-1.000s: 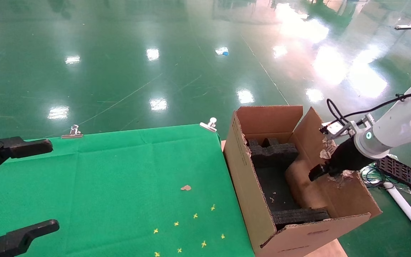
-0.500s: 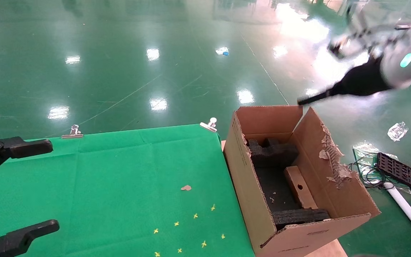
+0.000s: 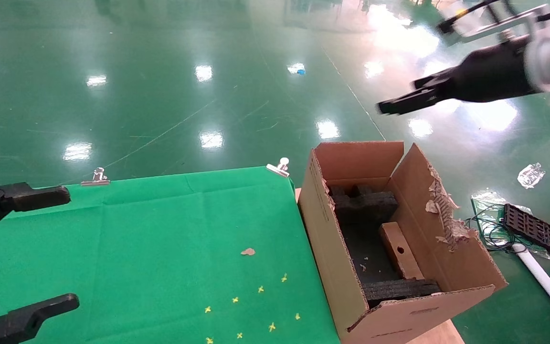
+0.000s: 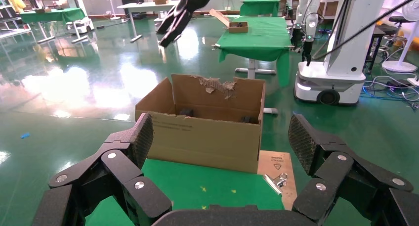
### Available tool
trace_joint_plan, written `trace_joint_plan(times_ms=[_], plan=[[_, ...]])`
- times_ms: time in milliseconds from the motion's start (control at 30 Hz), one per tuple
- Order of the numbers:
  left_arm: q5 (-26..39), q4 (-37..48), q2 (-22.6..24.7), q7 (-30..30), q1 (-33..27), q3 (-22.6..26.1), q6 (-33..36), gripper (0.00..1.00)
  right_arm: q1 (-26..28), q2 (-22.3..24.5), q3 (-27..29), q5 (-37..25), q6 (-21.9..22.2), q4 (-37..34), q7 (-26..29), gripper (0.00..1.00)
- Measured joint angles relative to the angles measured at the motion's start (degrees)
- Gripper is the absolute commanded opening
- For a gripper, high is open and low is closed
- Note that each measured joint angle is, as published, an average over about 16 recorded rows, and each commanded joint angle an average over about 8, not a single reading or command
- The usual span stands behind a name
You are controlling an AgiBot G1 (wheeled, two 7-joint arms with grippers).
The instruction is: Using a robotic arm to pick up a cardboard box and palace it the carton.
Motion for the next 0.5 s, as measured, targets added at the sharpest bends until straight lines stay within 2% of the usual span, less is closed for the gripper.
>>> trace_joint_plan(times_ms=[500], plan=[[-0.03,0.03,-0.01,0.03,-0.02,0.05,0.0,1.0,-16.38,0.12,16.37,8.91,-4.35,9.59,-8.25,1.0]])
